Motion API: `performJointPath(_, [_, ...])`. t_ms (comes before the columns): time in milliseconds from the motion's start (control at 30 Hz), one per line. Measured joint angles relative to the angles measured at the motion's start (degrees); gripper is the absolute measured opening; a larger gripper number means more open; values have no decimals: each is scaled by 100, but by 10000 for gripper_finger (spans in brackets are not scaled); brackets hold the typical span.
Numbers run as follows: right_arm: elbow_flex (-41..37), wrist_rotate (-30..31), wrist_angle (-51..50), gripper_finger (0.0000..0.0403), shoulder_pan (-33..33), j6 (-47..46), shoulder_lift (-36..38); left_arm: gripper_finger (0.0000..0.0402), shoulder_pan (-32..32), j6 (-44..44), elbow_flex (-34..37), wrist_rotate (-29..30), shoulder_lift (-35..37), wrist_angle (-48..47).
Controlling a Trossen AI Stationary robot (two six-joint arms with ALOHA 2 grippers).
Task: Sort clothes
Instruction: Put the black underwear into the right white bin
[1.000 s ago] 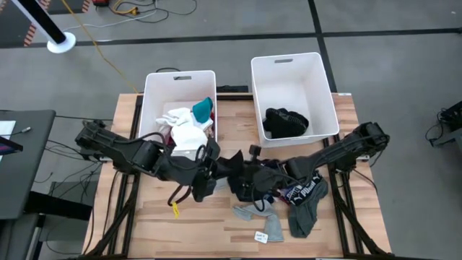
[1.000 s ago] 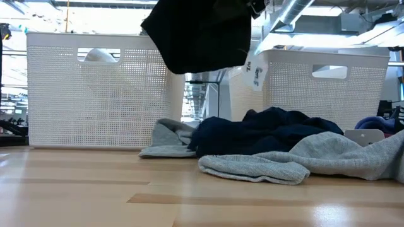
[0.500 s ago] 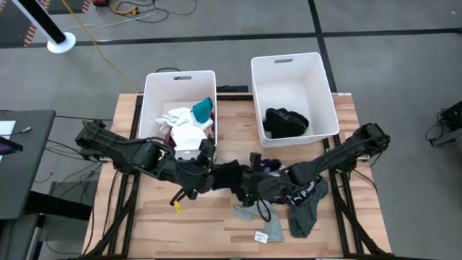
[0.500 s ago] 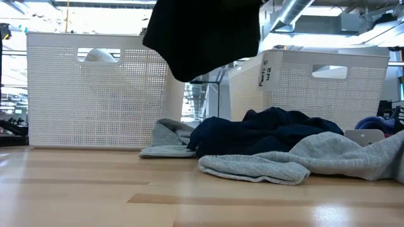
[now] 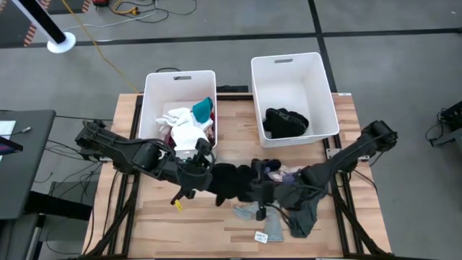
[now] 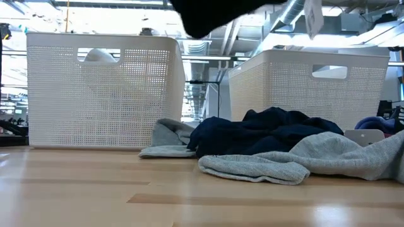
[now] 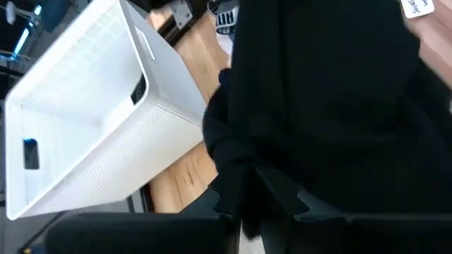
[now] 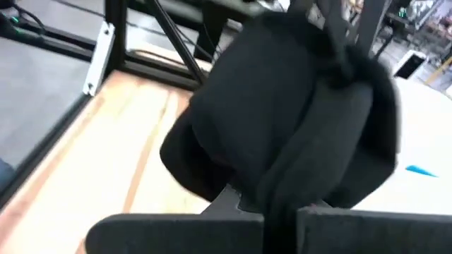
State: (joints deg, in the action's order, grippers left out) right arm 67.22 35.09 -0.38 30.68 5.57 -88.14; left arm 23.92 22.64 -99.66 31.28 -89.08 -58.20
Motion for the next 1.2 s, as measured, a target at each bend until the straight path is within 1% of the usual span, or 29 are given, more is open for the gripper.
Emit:
performJointPath(100, [0,75,28,0,94,113,169,45,0,-115,2,-44,0,-128])
performJointPath(367, [0,191,240,0,202,519,464,133,0,-337,2,-77,0,-200])
performJointPath(500, [0,320,271,0,198,671,580,161,0,-449,4,-138,0,-247])
performJointPath(633, [0,424,273,0,194,781,662,166,0,-580,7,-257,0,-300])
performJointPath(900, [0,565,260,0,192,874,658,164,0,-726,64,-305,2,-442])
performJointPath(1200, [0,816,259,0,138,1048,806,164,0,-940,175,-670,0,-535])
